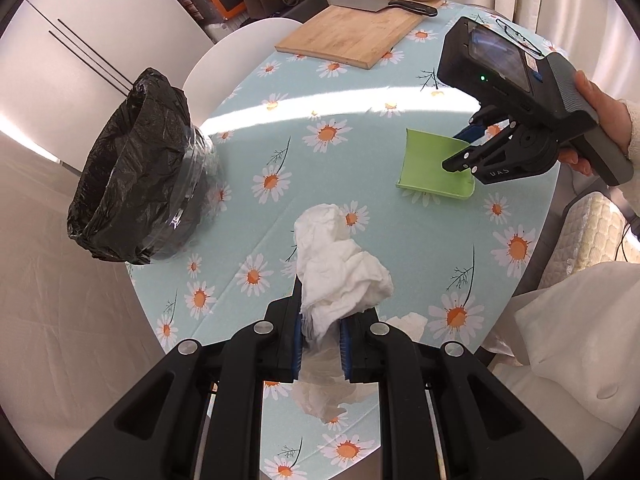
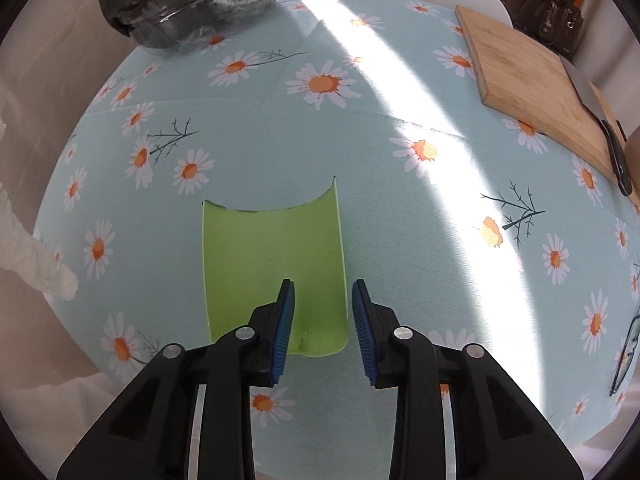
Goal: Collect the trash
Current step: 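Carry the tissue and green lid up over the trash bin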
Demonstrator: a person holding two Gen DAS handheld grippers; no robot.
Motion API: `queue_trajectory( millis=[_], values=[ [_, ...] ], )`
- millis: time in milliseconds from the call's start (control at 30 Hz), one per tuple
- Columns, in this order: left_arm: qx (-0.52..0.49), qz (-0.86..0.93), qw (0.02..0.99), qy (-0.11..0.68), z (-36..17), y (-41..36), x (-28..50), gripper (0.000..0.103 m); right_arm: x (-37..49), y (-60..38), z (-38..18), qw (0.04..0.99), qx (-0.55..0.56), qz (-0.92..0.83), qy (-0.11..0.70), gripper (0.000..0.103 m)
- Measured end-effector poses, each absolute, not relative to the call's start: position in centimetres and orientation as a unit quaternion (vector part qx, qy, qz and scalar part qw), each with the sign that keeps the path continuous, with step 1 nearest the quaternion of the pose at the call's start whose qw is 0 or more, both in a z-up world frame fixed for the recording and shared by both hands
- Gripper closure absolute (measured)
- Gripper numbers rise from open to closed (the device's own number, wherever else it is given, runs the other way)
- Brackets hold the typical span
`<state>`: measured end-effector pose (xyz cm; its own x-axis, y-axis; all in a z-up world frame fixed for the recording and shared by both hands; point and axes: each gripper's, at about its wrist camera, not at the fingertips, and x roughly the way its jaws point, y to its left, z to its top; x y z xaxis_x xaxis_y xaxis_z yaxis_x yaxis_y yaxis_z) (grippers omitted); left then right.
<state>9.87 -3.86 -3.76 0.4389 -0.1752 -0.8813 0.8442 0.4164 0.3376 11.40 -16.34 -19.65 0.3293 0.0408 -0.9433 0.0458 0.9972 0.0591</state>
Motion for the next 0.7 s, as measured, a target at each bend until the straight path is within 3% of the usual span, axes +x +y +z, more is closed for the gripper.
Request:
queue_trajectory(
  millis=[33, 167, 700],
  values=[
    [0.413, -0.339, 0.743, 0.403, -3.6, -3.7, 9.8, 0.088, 11.3, -16.1, -19.9, 0.815, 0.034, 0.003, 0.579, 0.092],
    [0.409, -0.311, 0.756, 0.405, -3.1, -3.2, 9.5, 0.088, 10.9, -16.1, -19.1, 0.828, 0.048, 0.028, 0.559, 0.099],
    [0.314, -0.223, 0.827, 0.409, 0.6, 0.8, 10.6, 0.088, 9.2, -16.9, -9.5, 0.888, -0.036, 0.044, 0.457, 0.099]
  ],
)
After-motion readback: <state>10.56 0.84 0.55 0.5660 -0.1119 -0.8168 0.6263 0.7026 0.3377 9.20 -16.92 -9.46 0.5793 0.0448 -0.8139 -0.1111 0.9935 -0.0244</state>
